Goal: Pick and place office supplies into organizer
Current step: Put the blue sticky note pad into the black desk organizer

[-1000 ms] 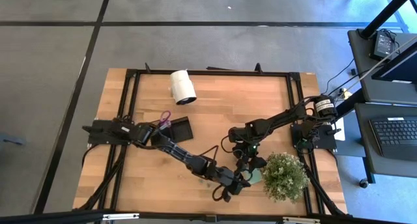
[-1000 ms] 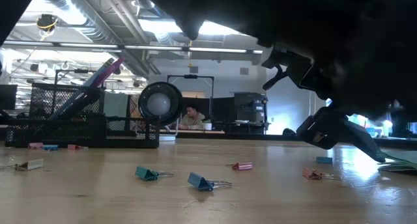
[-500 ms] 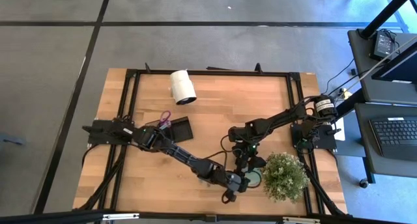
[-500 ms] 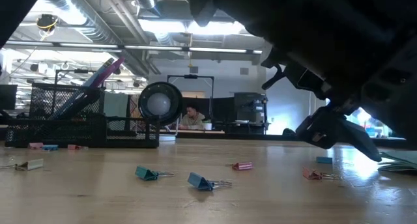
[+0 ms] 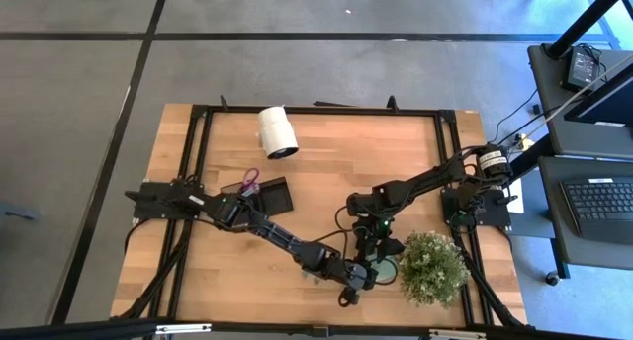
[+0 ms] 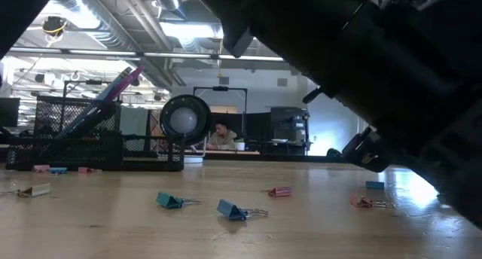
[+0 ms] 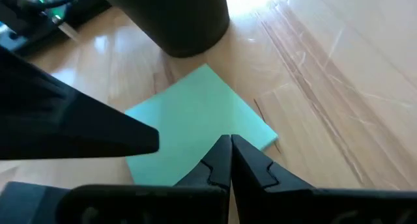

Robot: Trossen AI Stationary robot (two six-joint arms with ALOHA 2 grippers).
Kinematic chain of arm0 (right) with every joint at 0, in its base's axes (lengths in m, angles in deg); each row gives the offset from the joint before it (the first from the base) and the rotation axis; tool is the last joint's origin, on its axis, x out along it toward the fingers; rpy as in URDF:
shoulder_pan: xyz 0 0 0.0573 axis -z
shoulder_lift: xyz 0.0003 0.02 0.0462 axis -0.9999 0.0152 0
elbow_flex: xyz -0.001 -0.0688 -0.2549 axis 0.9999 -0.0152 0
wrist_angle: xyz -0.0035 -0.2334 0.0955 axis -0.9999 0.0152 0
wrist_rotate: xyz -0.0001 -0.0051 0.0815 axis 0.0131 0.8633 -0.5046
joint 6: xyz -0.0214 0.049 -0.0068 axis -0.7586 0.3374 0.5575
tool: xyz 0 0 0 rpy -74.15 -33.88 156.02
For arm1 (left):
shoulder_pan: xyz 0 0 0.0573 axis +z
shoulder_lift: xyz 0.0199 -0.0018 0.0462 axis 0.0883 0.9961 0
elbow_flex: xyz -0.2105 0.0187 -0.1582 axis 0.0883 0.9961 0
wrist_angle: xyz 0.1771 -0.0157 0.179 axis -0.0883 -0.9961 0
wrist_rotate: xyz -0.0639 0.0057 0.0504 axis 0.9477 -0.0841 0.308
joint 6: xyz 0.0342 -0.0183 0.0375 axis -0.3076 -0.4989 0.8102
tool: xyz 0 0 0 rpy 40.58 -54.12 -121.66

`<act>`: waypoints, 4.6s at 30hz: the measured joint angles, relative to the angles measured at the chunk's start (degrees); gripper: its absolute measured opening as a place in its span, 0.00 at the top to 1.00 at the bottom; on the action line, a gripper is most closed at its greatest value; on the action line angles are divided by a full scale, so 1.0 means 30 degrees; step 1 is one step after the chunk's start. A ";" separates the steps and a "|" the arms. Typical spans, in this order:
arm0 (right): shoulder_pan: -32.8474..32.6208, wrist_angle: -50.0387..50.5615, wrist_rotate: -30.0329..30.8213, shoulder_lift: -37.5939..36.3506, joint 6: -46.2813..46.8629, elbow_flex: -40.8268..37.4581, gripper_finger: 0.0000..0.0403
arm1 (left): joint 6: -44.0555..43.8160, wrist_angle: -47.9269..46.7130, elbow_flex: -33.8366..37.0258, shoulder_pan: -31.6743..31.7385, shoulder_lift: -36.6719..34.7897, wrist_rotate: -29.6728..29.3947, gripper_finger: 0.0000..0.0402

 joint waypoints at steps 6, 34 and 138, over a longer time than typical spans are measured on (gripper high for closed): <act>0.0000 -0.0017 0.0003 0.0000 0.0061 0.0000 0.40 | -0.0499 -0.0483 -0.0143 0.0092 0.0084 0.0294 1.00; -0.0866 0.0649 -0.1409 0.0007 0.4104 -0.0007 0.40 | -0.1328 -0.1324 -0.0163 0.0391 0.0072 0.0788 1.00; -0.1195 0.0058 0.1183 0.0035 0.6257 0.0229 0.99 | -0.0459 -0.5619 -0.0002 0.0493 -0.1521 0.1935 0.89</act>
